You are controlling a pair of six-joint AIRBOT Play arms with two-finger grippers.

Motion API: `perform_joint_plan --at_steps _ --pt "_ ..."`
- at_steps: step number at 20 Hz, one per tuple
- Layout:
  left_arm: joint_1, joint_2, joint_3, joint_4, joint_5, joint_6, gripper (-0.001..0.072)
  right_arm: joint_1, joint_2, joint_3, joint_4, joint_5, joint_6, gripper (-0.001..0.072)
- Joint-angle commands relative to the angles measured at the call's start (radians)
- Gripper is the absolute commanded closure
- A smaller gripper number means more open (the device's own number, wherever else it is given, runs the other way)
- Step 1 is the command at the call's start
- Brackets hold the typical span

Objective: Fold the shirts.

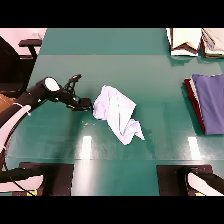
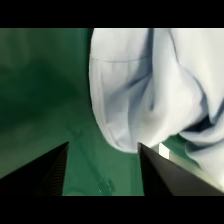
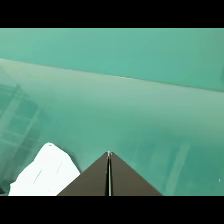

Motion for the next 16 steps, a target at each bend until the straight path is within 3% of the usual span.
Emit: perform_joint_plan --at_steps 1,3,4,6,7,9,13,14,16 --pt "-0.036 -0.048 -0.039 -0.062 0.083 0.028 0.0191 0.000 -0.003 0.000 0.001 0.032 0.000 0.0693" --pt "-0.064 -0.060 -0.039 -0.063 0.115 0.011 0.0208 0.000 -0.003 0.000 0.002 0.038 0.000 0.0693" --pt "-0.068 -0.060 -0.038 -0.068 0.129 0.003 0.0294 0.000 -0.004 0.000 0.001 0.044 0.000 0.0693" --pt "-0.065 -0.059 -0.019 -0.079 0.136 0.003 0.0645 0.000 -0.006 -0.008 0.001 0.064 0.001 0.0693" --pt "-0.059 -0.058 0.005 -0.077 0.120 0.006 0.0680 0.000 -0.006 -0.037 0.001 0.084 0.016 0.0693" --pt "-0.037 -0.034 0.064 -0.063 0.084 0.007 0.0681 0.000 0.006 -0.161 0.001 0.134 0.033 0.0693" --pt "0.001 0.053 0.165 0.050 0.056 0.007 0.0680 0.024 0.081 -0.634 0.001 0.079 0.034 0.0691" --pt "0.001 0.069 0.179 0.097 0.056 0.007 0.0681 0.042 0.100 -0.774 0.005 0.040 0.034 0.0647" --pt "0.001 0.084 0.183 0.121 0.056 0.007 0.0681 0.105 0.108 -1.022 0.041 -0.055 0.034 0.0257"
